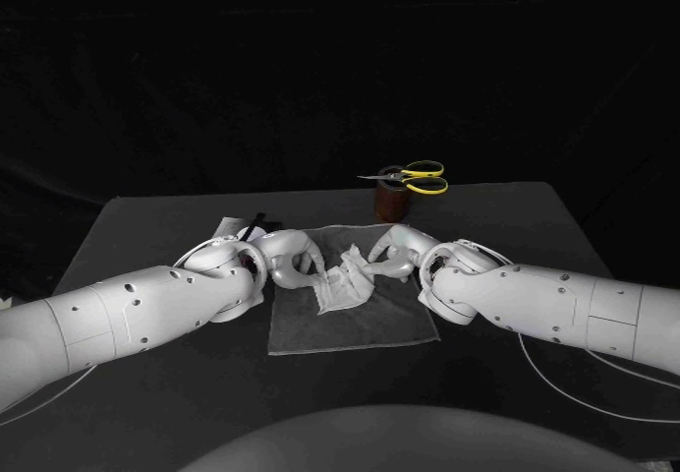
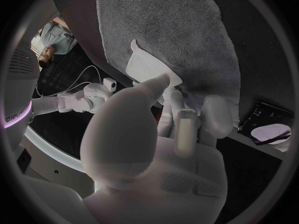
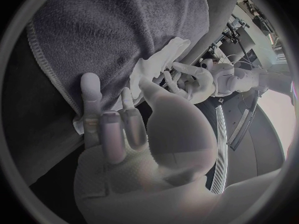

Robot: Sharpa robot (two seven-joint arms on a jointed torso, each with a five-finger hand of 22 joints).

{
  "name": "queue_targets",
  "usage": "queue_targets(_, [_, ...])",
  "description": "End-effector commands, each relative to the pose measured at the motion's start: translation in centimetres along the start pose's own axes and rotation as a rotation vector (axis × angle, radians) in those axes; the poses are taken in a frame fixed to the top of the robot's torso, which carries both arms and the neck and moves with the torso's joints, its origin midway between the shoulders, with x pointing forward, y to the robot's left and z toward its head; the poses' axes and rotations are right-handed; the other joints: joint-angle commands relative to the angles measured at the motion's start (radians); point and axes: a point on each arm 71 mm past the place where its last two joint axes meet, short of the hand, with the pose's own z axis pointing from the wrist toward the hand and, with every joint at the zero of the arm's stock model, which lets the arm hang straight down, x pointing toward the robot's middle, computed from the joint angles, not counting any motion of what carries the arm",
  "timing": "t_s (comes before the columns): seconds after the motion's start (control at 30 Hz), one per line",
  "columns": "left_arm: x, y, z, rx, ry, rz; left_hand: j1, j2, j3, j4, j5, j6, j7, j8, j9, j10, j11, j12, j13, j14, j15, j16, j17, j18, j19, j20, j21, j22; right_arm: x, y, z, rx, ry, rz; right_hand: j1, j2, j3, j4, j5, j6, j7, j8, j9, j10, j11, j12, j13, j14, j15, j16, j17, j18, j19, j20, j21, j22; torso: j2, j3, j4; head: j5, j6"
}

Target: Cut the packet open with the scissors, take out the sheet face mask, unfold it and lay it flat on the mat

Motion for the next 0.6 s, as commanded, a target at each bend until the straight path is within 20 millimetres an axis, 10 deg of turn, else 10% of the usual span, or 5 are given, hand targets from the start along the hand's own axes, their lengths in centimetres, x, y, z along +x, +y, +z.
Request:
queue_targets(0.03, [0.18, -0.02, 0.04, -0.001, 0.023, 0.014, 0.006, -0.001, -0.004, -0.001, 0.002, -0.001, -0.001, -0.003, -0.001, 0.000, -0.006, 0.007, 0.003, 0.009, 0.001, 0.003, 0.064, -0.012, 0.008, 0.002, 0.005, 0.004, 0.11, 0.02, 0.11, 0.009, 0.012, -0.030, -0.004, -0.005, -0.010, 0.001, -0.005, 0.005, 0.001, -0.001, 0.000, 0.046, 0.008, 0.003, 0.160, 0.069, 0.006, 0.007, 0.171, 0.008, -0.005, 0.006, -0.004, -0.001, 0.000, -0.0002, -0.0001, 0.000, 0.000])
queue_targets(0.6, [0.16, 0.13, 0.08, -0.011, 0.024, 0.022, 0.029, 0.034, 0.025, -0.011, 0.002, 0.074, -0.011, 0.023, 0.007, 0.018, -0.015, 0.024, 0.046, 0.018, -0.007, 0.003, 0.080, -0.016, 0.020, -0.004, 0.020, 0.024, 0.87, 0.75, 0.51, -0.020, 0.039, -0.033, 0.054, 0.028, -0.007, -0.009, -0.009, 0.087, -0.030, 0.036, 0.014, 0.056, -0.017, 0.024, 0.178, 0.072, -0.013, 0.009, 0.179, 0.010, -0.005, -0.008, -0.001, 0.010, 0.000, -0.0004, -0.0002, 0.001, 0.000])
